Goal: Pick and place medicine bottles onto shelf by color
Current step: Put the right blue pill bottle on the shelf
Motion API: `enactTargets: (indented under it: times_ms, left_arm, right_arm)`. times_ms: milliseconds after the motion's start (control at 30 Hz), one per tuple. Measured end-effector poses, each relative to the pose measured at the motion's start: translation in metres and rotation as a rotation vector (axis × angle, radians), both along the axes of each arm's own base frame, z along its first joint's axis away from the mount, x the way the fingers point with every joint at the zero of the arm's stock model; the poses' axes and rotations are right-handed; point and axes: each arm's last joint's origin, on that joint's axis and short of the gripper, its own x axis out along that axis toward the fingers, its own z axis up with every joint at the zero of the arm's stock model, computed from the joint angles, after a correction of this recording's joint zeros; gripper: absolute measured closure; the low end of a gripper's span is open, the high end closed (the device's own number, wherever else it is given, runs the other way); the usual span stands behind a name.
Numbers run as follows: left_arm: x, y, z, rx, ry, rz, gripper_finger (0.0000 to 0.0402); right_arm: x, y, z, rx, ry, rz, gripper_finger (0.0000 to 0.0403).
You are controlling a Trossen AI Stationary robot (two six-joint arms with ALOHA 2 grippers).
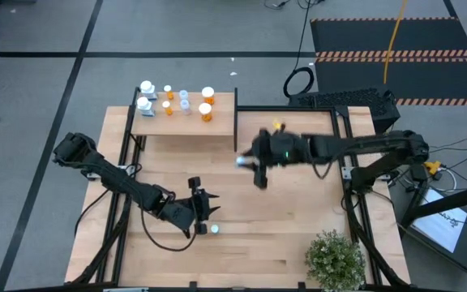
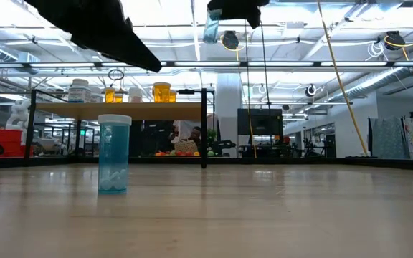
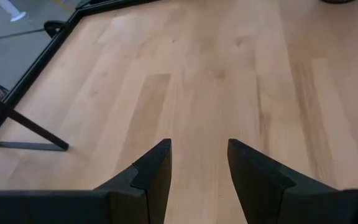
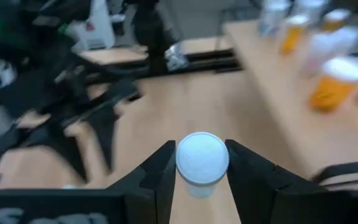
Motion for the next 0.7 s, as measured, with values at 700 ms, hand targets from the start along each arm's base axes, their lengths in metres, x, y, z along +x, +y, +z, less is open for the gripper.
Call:
enactTargets:
  times_ms: [700]
  left_arm:
    - [0.011,0.049,0.013,0.036,0.039,-0.005,0.0243]
  right_arm:
    - [0.007,-0.162,0.064,-0.044,-0.105,-0.103,0.0280]
